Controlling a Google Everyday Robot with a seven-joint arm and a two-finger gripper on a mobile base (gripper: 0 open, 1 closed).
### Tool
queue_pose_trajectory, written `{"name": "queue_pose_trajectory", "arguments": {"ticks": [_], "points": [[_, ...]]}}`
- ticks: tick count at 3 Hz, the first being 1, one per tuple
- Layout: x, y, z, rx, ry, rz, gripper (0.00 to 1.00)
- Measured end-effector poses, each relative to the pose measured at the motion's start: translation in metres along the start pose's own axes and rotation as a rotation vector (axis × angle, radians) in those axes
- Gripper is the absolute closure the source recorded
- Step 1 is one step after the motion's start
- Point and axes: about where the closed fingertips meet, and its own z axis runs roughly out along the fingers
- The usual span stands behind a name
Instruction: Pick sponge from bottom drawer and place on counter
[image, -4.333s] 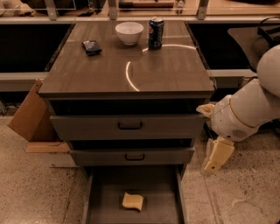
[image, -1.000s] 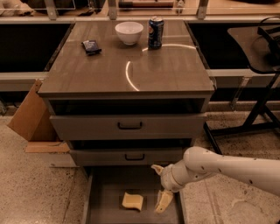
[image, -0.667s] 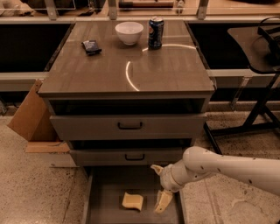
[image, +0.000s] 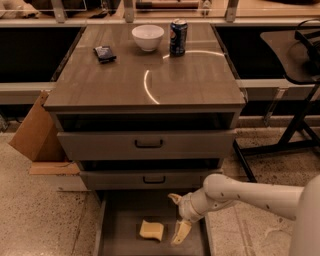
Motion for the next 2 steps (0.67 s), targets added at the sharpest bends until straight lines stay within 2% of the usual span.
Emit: {"name": "queue_pose_trajectory", "arguments": {"ticks": [1,2], "points": [[0.016,-0.001,0.041,-0.014,-0.033,0.016,0.0],[0.032,0.005,0.122,-0.028,-0.091,0.07,0.0]]}}
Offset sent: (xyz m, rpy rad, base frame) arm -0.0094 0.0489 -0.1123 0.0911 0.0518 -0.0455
